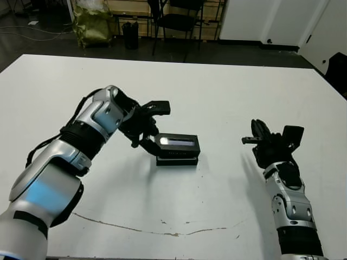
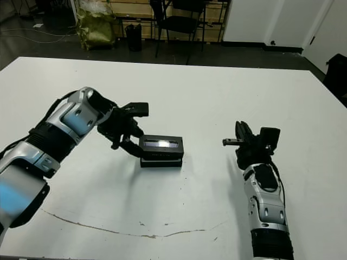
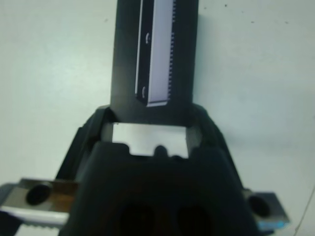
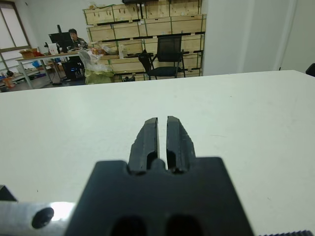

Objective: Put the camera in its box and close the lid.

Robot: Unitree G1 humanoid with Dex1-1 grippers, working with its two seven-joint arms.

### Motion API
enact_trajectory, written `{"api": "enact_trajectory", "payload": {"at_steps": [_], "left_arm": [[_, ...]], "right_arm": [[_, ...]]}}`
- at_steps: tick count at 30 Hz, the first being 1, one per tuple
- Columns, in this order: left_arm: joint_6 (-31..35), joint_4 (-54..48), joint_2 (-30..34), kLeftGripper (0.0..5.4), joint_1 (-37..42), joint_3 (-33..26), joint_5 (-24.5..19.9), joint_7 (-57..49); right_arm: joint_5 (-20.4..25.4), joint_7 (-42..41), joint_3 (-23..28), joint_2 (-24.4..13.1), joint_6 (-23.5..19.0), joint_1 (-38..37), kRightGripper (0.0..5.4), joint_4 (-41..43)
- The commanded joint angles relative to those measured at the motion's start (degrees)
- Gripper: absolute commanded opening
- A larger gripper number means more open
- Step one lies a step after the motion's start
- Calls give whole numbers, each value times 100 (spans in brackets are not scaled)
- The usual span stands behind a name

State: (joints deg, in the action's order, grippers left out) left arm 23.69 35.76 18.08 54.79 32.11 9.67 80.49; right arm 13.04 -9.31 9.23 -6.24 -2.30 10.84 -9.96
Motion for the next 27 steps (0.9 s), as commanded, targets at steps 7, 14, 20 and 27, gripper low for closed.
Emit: {"api": "enact_trajectory", "payload": {"at_steps": [7, 14, 20, 27], "left_arm": [[-161, 119, 16, 237, -245, 62, 21, 82], [-501, 177, 8, 237, -285, 63, 53, 54], [-703, 248, -29, 237, -297, 72, 113, -55], [-715, 263, -80, 237, -284, 61, 167, -204]], "right_arm": [[25, -53, 34, 12, -48, -55, 0, -46], [-126, 114, -13, 9, -177, -97, 0, 101], [-76, 107, -16, 28, -155, -124, 0, 100], [-64, 70, -28, 11, -82, -135, 0, 85]]}}
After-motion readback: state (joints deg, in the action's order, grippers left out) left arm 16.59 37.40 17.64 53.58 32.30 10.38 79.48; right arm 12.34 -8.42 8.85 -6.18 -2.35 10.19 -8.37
